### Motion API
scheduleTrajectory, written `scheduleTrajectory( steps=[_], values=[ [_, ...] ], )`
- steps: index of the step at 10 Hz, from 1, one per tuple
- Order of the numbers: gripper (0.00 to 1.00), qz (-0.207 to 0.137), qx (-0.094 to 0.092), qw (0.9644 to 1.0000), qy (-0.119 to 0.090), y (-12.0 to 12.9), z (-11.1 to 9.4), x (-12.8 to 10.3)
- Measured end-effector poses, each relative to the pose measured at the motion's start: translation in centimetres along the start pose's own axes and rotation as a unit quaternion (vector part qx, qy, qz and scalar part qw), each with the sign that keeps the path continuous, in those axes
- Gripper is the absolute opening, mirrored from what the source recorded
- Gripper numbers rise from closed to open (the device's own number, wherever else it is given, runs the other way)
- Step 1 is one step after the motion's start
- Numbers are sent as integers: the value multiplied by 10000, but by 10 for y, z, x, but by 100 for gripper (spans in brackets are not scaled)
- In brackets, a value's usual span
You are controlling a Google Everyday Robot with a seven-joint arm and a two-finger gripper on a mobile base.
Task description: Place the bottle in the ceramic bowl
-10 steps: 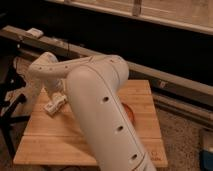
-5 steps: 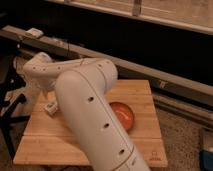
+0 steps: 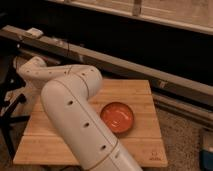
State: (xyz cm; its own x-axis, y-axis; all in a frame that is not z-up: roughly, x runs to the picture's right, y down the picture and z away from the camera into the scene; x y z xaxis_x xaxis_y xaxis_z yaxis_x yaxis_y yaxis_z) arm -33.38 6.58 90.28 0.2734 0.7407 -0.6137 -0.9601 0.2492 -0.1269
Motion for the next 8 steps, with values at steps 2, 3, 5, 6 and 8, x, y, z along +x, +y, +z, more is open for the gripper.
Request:
scheduleTrajectory(
  steps=[2,3,5,6,8],
  values=[
    [65,45,113,9999,107,-6,4,2],
    [65,120,179,9996,176,-15,7,6],
    [65,320,216,9990,222,-39,8,14],
    [65,405,256,9985,258,-50,9,18],
    [65,555,276,9973,383,-64,14,26]
  ],
)
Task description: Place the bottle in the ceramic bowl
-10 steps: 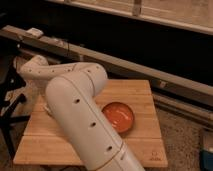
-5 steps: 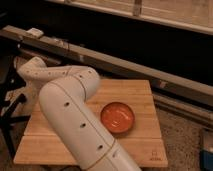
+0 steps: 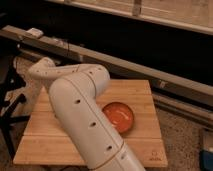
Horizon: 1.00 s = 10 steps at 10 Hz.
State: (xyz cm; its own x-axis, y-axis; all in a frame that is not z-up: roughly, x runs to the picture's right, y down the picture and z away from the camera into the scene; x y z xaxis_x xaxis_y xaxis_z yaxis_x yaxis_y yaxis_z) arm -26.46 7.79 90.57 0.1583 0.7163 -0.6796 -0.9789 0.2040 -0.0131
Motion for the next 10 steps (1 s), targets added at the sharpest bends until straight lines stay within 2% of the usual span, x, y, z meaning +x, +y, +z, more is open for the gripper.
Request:
scheduleTrajectory(
  steps=[2,5,6,8,9,10],
  values=[
    [65,127,26,9998,119,-14,8,2],
    [65,202,9,9992,338,-18,20,4],
    [63,219,-61,9988,444,-19,24,4],
    [43,235,-380,9964,721,-20,27,2],
    [35,221,-504,9957,745,-20,23,2],
    [23,187,-691,9947,734,-23,13,4]
  ],
)
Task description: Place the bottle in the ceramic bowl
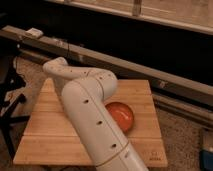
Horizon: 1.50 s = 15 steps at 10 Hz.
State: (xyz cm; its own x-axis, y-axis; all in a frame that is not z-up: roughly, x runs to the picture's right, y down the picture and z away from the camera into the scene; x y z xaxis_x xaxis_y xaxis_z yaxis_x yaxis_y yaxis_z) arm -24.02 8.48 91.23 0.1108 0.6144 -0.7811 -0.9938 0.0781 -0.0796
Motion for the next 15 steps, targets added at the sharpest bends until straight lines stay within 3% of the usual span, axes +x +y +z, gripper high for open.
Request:
scheduleTrajectory(
  steps=[3,6,9,12,15],
  values=[
    [1,-167,-290,9994,-115,-6,-43,21],
    [0,-132,-405,9987,-292,-49,-87,62],
    [0,245,-342,9980,-466,-110,-87,96],
    [0,797,-333,9945,-584,-171,-76,129],
    [1,1587,-366,9838,-742,-245,-67,165]
  ],
)
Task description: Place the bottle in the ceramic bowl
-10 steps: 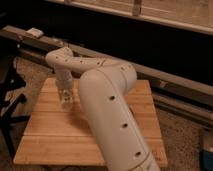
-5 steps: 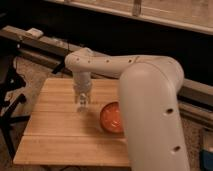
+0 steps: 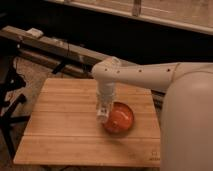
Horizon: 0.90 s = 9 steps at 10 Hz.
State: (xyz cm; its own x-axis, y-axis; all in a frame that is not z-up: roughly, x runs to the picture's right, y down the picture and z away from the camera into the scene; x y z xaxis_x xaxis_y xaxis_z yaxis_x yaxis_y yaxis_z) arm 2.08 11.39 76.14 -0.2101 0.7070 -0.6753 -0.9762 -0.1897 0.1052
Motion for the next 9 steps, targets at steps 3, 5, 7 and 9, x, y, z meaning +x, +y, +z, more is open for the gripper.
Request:
scheduleTrajectory(
  steps=[3,5,7,9],
  values=[
    [28,740,36,9972,-102,-48,4,0],
    [50,966,129,9952,-109,-57,10,-5],
    [67,976,203,9950,-96,-52,16,-9],
    [72,950,286,9950,-80,-47,19,-11]
  ],
)
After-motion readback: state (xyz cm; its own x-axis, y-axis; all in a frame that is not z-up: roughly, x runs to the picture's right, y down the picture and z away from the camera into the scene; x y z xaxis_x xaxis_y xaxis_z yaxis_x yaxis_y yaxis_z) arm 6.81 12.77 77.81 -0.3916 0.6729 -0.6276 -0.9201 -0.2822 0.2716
